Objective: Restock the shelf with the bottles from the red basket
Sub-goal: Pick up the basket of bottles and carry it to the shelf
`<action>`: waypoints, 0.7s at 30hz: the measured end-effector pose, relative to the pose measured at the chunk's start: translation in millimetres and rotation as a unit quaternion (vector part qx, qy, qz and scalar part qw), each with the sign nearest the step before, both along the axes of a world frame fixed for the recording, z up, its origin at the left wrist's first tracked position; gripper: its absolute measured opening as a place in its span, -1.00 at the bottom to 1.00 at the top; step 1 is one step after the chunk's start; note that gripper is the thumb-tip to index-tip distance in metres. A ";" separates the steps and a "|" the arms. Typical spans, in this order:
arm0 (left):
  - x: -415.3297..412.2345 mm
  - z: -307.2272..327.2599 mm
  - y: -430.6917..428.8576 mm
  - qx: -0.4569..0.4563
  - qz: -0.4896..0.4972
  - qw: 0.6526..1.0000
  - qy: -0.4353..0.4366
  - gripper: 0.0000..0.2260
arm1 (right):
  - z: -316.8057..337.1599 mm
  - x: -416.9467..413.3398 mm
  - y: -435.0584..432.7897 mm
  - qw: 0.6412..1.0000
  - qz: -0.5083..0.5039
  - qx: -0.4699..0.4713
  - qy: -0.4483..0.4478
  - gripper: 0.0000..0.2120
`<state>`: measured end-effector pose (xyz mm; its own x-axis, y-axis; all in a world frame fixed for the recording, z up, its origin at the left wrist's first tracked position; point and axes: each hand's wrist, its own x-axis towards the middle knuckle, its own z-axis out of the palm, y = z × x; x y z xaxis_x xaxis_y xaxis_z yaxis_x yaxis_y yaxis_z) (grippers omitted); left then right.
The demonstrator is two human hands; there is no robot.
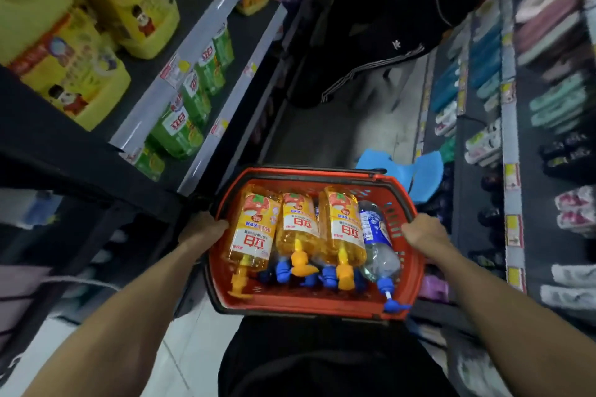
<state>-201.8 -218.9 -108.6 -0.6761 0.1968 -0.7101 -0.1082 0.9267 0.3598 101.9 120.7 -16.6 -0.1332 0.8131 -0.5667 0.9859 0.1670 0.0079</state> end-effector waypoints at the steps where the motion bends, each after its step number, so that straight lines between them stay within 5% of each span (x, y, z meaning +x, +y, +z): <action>1: -0.7 -1.3 4.2 -0.001 0.019 1.000 -0.004 -0.55 | -0.8 -12.0 16.9 1.000 0.014 0.001 0.000 -0.66; 6: 4.3 -32.6 4.3 0.028 0.129 0.991 0.002 -0.38 | -16.9 -73.3 88.2 0.993 0.112 -0.022 -0.007 -0.64; 13: 63.1 12.2 62.4 -0.004 0.273 0.962 0.007 -0.72 | -58.2 -159.7 181.3 0.965 0.254 -0.068 -0.018 -0.55; 17: 104.0 15.4 96.3 -0.029 0.379 0.925 -0.018 -0.59 | -56.6 -220.0 212.4 0.945 0.319 -0.066 0.002 -0.58; 21: 149.1 -1.1 122.6 -0.056 0.448 0.890 -0.056 -0.68 | -59.1 -256.8 222.7 0.923 0.379 -0.060 -0.001 -0.58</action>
<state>-52.7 -96.3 -109.7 -0.4502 -0.4626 -0.7637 -0.8517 0.4795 0.2116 -154.9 343.4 -75.7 -0.6371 0.4180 -0.6476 0.5848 0.8094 -0.0529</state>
